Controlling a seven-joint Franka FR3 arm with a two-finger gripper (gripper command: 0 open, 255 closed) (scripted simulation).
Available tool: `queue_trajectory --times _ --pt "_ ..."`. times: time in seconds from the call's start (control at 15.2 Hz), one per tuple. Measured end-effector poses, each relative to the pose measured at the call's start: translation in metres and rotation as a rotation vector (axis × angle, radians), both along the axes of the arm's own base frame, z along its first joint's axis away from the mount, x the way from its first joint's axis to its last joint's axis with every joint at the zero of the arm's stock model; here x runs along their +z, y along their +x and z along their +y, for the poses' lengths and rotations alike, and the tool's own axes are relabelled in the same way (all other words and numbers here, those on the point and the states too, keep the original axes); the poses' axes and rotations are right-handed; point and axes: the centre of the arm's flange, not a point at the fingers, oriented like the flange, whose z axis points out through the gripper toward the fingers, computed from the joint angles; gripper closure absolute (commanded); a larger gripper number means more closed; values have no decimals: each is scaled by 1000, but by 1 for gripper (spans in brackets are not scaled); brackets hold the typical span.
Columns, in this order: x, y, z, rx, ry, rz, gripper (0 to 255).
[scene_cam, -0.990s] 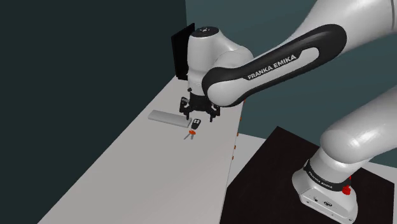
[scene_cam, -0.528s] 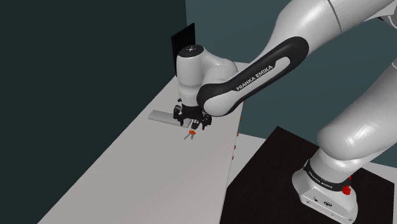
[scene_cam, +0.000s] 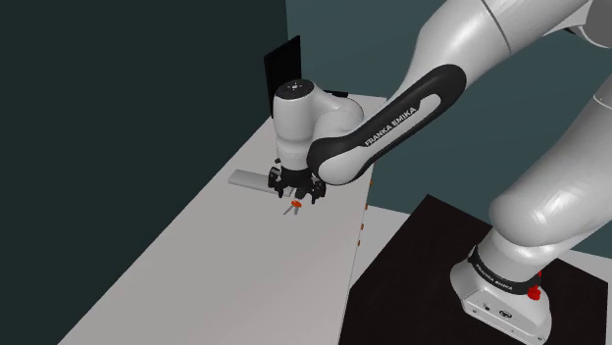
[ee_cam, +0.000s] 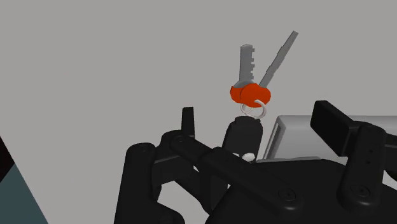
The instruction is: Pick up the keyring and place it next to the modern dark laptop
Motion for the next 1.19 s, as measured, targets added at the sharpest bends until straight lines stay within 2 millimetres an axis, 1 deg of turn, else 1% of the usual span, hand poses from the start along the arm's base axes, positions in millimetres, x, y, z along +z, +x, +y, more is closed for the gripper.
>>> queue_trajectory --times 0.13,0.2,0.86,0.99,1.19 --pt "0 0 0 0 0 0 0" --pt "0 0 0 0 0 0 255" --pt "0 0 0 0 0 0 255" --pt "6 0 0 0 0 0 255" --pt "21 1 1 0 0 0 255"
